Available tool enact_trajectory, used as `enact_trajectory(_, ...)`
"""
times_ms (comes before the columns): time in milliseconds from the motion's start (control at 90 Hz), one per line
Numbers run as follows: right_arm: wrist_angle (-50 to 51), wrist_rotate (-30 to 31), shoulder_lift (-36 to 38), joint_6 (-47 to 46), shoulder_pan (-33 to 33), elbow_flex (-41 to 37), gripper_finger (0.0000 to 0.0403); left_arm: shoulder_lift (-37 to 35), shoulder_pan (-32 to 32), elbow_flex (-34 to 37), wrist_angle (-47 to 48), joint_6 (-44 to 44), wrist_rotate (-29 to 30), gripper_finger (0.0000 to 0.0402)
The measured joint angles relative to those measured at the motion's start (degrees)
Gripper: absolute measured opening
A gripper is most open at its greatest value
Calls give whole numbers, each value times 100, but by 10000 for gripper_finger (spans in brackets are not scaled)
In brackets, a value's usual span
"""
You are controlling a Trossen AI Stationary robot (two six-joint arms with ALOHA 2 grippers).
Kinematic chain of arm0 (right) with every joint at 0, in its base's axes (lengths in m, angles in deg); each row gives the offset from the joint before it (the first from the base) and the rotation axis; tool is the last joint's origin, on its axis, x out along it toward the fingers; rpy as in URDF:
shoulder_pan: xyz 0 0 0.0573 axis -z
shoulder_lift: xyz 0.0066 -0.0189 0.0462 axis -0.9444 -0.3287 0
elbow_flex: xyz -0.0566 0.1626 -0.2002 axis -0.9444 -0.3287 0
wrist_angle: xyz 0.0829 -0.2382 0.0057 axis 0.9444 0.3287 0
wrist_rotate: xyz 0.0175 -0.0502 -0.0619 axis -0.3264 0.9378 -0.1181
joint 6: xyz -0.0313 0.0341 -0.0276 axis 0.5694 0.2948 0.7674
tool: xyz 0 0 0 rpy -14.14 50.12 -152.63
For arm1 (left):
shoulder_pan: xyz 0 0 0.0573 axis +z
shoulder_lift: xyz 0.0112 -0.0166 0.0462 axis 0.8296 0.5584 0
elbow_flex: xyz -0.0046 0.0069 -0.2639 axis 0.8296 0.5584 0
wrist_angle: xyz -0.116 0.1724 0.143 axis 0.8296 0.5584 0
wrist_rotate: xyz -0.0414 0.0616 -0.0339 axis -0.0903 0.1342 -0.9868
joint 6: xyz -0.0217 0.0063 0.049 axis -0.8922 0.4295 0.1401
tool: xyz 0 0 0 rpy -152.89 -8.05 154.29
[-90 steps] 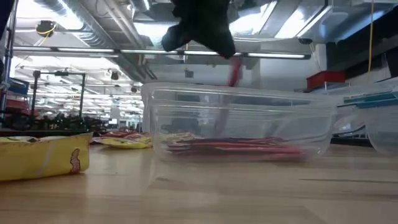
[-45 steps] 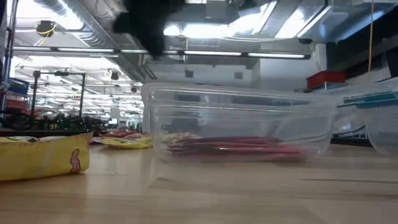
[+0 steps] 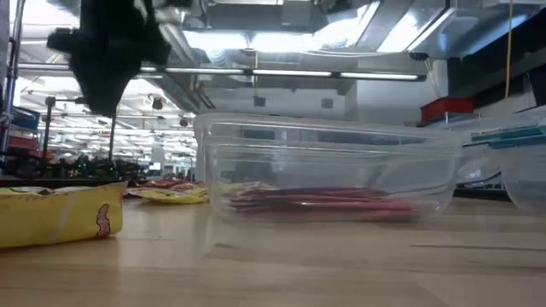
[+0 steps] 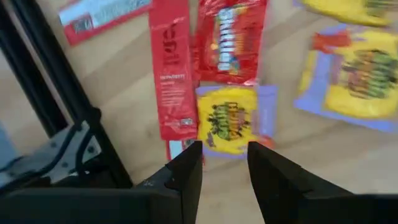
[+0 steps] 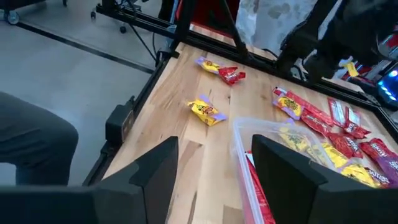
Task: Sort candy
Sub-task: Put the pink candy into the top rectangular transparent food container
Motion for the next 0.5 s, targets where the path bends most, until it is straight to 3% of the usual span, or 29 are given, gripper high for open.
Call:
enact_trajectory(256,18,0,0,131,0,0,193,-377,992,1347,-1324,665,-524,119)
enact_trajectory(500,20,0,0,140,0,0,193,-368,1805,1964,-1907,1232,-630,193)
